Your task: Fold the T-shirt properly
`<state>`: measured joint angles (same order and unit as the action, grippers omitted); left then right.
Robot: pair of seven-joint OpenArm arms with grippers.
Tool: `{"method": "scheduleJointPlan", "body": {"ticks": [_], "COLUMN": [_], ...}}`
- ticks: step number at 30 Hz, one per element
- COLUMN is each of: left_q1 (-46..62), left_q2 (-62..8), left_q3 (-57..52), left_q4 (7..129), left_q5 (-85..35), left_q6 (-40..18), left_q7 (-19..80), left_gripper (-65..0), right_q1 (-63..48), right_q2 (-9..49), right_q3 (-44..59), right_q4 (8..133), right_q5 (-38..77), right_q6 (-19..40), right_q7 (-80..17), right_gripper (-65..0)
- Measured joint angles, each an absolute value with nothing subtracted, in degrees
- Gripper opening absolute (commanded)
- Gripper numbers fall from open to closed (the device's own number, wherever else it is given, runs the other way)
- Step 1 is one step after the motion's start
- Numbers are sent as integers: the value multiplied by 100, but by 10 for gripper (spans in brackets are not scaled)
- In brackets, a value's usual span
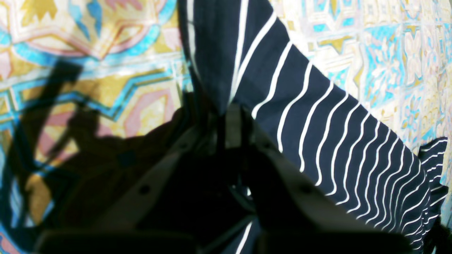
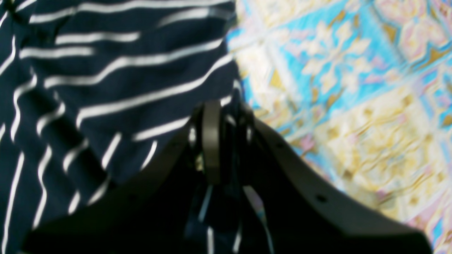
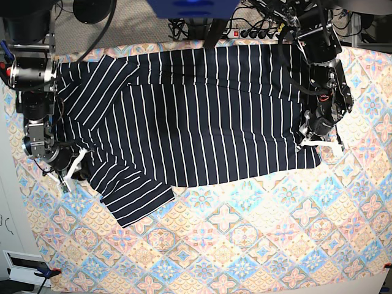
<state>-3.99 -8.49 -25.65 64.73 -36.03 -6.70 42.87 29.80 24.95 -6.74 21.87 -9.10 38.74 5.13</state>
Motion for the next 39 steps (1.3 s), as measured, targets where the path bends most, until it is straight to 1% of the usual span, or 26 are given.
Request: {"method": "scheduleJointPlan", "body": {"ticks": [2, 15, 19, 21, 24, 27, 35, 39], "left_q1": [-364, -344, -191, -178, -187, -54, 504, 989], "left_q2": [-829, -827, -836, -840, -840, -843, -827, -825], "left_q3": [-2563, -2563, -2558, -2567, -2550, -2545, -2539, -2530], "left_q4": [6718, 6825, 7024, 7146, 7192, 7262, 8254, 8862], "left_q5": [-3559, -3562, -3559, -3559, -3592, -3597, -3603, -3599], "left_q6": [-620, -626, -622, -624, -631, -637, -655, -687], "left_q7": [4392, 4348, 4399, 4392, 4351, 4353, 4394, 4412], "left_gripper": [-650, -650, -650, -650, -650, -650, -650, -650], "right_q1": [2958, 2947, 2401, 2036, 1557, 1168, 316, -106], "right_q2": [2512, 2554, 2596, 2637, 2683, 2683, 2652, 2650], "right_q3": [-685, -685, -464, -169, 377, 851, 1619, 1841], "right_q4": [2176, 2290, 3175, 3750, 4606, 5428, 6534, 7153], "right_q5": [-921, -913, -882, -915, -937, -862, -871, -862], "right_q6": [3879, 3879, 3887, 4025, 4021, 4023, 4071, 4086], "right_q7": [489, 499, 379, -86, -613, -792, -1446, -1599], "right_gripper": [-638, -639, -639, -639, -639, -639, -639, -639]}}
